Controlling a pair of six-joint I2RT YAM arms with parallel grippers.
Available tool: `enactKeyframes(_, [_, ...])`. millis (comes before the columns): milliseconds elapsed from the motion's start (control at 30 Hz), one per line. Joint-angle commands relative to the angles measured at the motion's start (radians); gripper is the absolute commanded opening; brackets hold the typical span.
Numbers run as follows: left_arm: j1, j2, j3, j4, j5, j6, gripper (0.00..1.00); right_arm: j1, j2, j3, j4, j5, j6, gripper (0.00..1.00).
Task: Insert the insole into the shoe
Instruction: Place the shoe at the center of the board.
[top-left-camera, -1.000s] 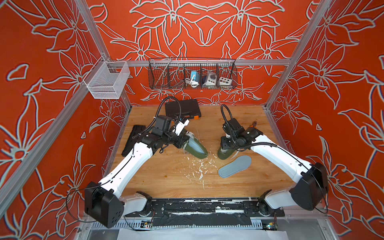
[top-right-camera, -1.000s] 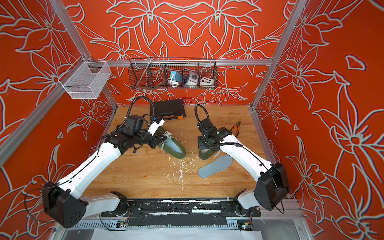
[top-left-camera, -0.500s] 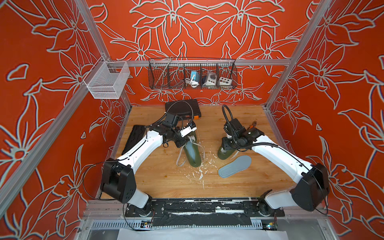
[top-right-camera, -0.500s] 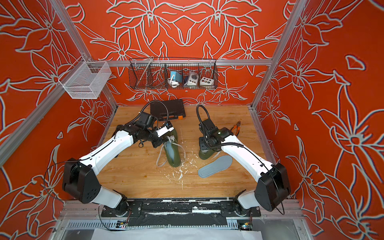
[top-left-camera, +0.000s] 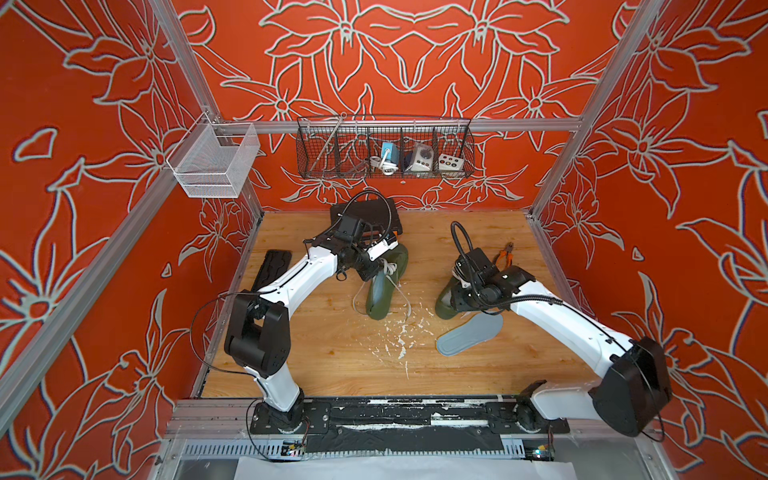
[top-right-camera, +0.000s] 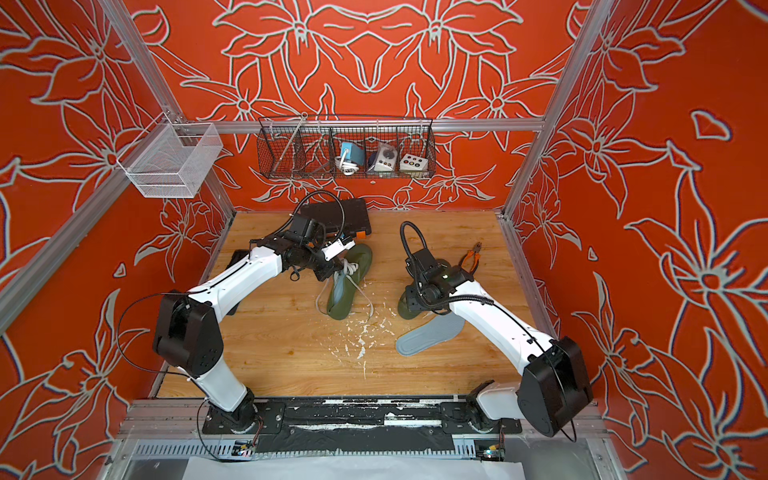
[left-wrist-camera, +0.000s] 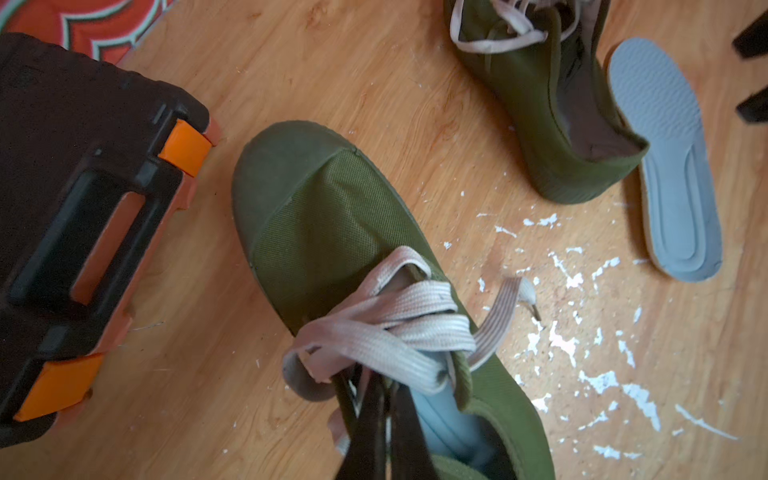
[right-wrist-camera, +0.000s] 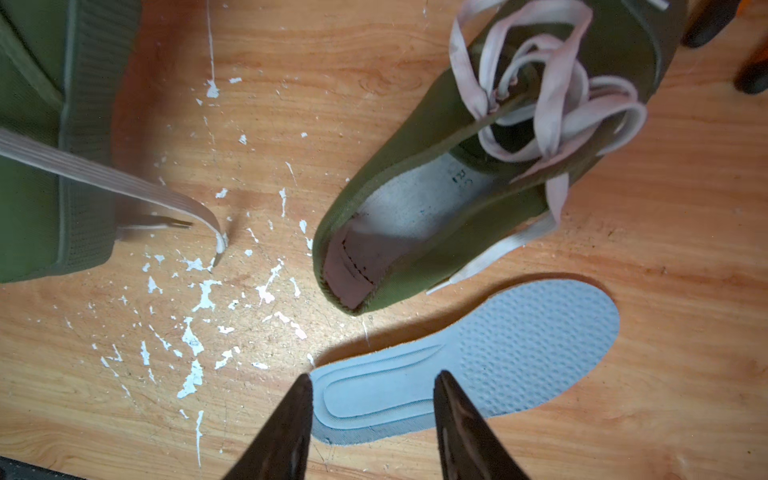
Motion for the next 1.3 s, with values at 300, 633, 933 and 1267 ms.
enactKeyframes(300, [-0.048,0.177,0.181,0.090,0.056,-0.085,0.00,-0.060,-0.112,-0.115,-0.007,-0.022,0.099,0.53])
enactKeyframes(633, [-0.088,0.287,0.299,0.009,-0.065,0.065,0.00,-0.149,-0.268,-0.293,0.018,-0.046,0.226,0.69])
enactKeyframes(933, [-0.077,0.247,0.327,-0.043,-0.058,0.052,0.00,-0.179,-0.259,-0.334,0.032,-0.077,0.219,0.70])
enactKeyframes(1267, [-0.070,0.307,0.315,-0.022,-0.040,-0.018,0.35,-0.262,-0.268,-0.456,0.095,-0.151,0.301,0.77])
